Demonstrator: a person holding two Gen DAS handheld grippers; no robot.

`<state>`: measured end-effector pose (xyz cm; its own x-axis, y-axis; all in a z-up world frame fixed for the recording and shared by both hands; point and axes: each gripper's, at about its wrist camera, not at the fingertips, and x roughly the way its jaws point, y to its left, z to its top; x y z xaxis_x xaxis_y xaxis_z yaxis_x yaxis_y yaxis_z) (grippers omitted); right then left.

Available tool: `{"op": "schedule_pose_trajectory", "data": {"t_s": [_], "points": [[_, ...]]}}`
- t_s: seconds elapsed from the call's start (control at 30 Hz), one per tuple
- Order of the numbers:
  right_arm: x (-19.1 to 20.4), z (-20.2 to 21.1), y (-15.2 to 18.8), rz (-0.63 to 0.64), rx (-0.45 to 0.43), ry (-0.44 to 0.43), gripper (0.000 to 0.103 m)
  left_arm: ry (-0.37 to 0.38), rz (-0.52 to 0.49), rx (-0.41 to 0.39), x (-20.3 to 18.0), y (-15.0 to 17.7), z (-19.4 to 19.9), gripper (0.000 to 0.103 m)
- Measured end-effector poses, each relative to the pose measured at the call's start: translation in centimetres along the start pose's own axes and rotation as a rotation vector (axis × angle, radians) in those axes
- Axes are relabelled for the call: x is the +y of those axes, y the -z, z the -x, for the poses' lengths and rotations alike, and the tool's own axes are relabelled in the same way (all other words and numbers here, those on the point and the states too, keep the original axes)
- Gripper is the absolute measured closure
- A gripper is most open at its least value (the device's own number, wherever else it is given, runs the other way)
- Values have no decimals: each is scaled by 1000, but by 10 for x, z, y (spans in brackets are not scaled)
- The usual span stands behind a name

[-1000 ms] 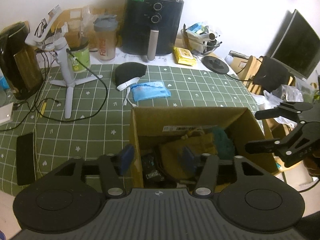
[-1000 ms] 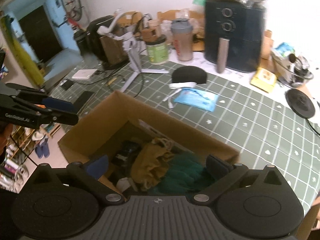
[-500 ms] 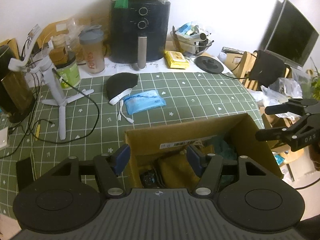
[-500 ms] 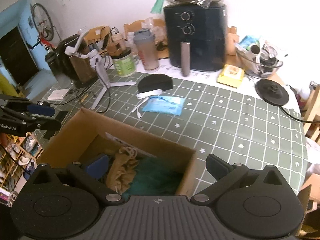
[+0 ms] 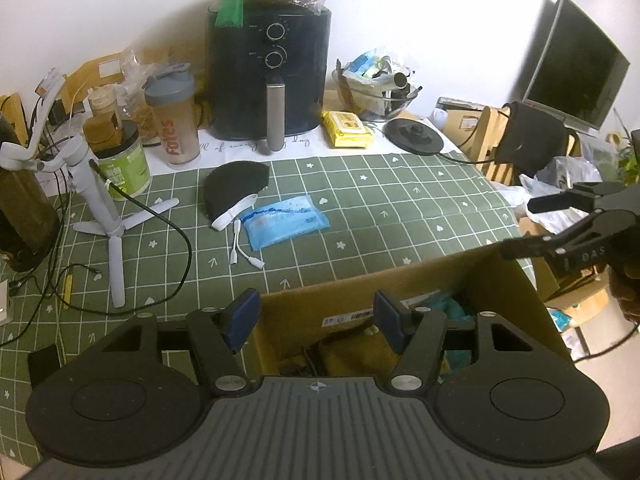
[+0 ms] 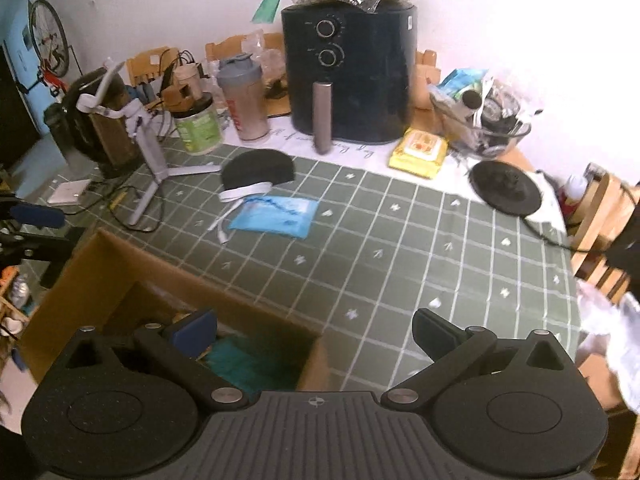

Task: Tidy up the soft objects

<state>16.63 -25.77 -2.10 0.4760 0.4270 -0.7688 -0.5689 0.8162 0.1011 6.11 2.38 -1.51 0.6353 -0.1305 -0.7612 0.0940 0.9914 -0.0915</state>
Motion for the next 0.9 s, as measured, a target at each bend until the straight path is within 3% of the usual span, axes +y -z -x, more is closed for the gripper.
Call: {"op": "schedule_pose_trajectory", "data": {"t_s": [0.43, 0.9], "points": [[-29, -32, -22, 39, -32, 30, 0, -12, 32, -3, 15, -7, -13, 41], [-40, -99, -53, 103, 20, -110, 0, 12, 60, 35, 30, -15, -27, 37]]}}
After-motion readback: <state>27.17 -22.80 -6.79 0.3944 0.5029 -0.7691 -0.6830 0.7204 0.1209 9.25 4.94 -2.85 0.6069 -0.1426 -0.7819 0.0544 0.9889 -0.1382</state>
